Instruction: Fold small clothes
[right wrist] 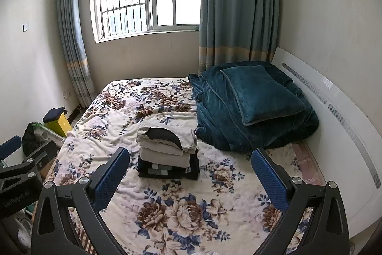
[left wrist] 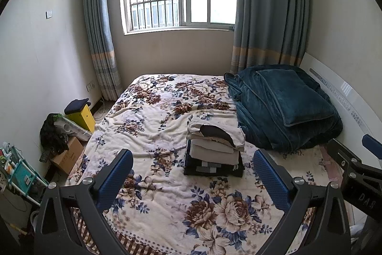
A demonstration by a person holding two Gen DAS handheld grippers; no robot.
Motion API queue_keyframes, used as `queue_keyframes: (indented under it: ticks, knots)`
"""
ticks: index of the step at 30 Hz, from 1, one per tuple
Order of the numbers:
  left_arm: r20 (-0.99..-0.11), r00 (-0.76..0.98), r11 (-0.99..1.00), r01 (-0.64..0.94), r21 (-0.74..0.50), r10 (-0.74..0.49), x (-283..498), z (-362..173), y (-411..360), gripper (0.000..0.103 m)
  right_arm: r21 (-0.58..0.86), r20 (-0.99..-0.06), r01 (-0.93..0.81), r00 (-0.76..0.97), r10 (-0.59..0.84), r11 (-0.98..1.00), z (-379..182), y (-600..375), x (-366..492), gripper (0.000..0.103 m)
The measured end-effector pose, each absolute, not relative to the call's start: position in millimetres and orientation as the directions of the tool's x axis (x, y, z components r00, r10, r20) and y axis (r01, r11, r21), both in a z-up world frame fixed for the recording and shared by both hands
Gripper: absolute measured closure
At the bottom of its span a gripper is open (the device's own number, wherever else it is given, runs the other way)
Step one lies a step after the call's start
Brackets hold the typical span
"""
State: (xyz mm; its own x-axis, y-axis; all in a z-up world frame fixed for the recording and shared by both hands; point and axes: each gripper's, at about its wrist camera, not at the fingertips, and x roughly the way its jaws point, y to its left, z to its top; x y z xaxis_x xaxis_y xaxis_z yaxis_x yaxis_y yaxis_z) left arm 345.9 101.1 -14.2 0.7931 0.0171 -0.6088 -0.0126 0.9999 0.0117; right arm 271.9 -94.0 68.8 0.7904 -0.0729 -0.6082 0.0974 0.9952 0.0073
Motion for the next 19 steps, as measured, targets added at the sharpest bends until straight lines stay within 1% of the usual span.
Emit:
queue_keyframes:
  ticks: [19]
  knots:
    - [-0.595,0.803,1.000,-0.019,0.008,0.020,341.5,-8.5,104.5,0.000,0.008,-0.606,0.100,0.792,-0.075,0.995,66.6,-92.6,267.7,0.000]
